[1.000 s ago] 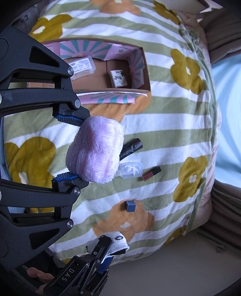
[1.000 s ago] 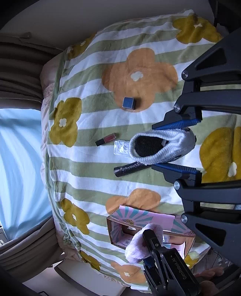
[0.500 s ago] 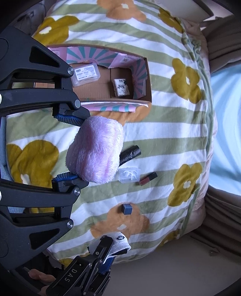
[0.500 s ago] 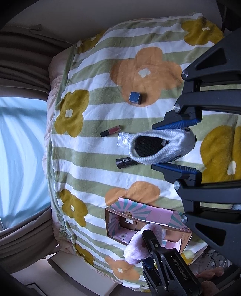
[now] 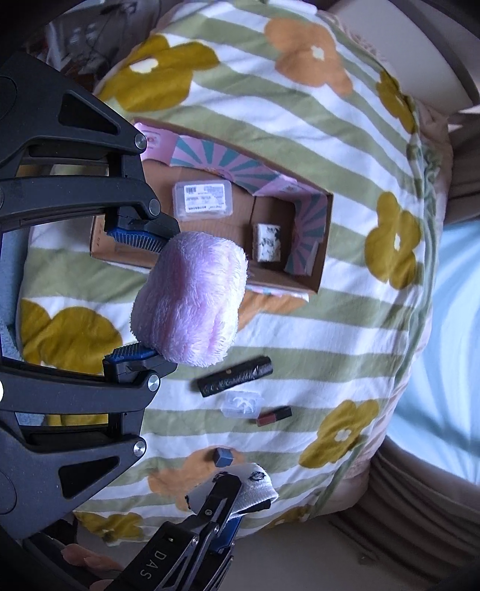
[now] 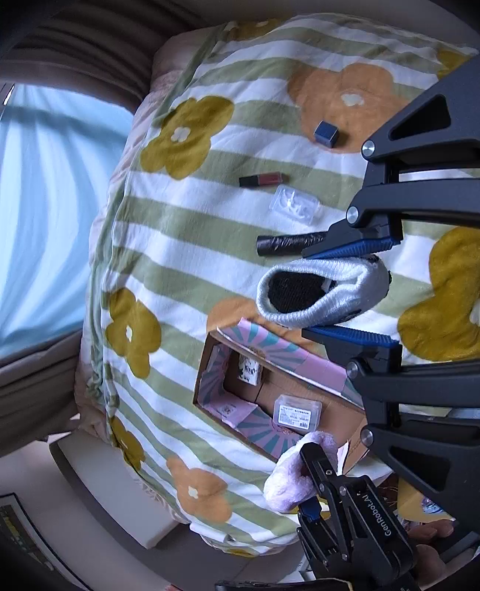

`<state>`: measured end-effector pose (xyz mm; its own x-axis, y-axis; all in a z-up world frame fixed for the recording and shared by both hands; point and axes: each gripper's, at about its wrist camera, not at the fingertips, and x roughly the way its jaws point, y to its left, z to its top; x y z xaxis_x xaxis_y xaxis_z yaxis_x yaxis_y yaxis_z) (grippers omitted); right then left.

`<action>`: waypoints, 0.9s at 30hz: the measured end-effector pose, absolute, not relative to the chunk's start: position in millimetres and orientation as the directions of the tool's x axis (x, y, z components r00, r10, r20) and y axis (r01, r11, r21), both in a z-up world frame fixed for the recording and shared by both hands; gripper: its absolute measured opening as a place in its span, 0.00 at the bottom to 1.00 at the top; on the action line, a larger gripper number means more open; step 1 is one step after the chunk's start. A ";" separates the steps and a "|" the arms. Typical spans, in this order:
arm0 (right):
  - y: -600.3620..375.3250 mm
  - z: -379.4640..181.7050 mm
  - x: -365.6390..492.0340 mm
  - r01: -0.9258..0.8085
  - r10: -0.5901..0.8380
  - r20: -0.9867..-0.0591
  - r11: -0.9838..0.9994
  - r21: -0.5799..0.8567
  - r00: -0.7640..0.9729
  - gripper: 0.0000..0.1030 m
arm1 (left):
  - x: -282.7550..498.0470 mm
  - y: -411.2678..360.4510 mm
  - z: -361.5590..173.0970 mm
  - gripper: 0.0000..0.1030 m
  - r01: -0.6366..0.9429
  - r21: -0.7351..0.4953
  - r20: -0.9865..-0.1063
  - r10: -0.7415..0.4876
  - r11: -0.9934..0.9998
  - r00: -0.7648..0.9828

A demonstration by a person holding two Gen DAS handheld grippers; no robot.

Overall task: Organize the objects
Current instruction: 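Carry the hair tie and sock with both tools over the box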

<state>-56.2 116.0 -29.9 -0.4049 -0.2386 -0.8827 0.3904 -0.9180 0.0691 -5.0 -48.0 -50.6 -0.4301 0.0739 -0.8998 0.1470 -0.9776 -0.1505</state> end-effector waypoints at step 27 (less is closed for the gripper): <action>-107.2 -167.1 -156.3 0.780 -0.262 -0.960 -0.618 0.093 -0.093 0.31 | -7.7 -151.9 -198.9 0.38 0.551 -0.166 -0.975 0.054 -0.818 -0.214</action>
<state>-156.3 -107.2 -167.1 -0.0932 -0.2623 -0.9605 0.7803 -0.6185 0.0932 -7.7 -151.9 -198.9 -0.2135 0.0544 -0.9754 0.5513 -0.8176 -0.1663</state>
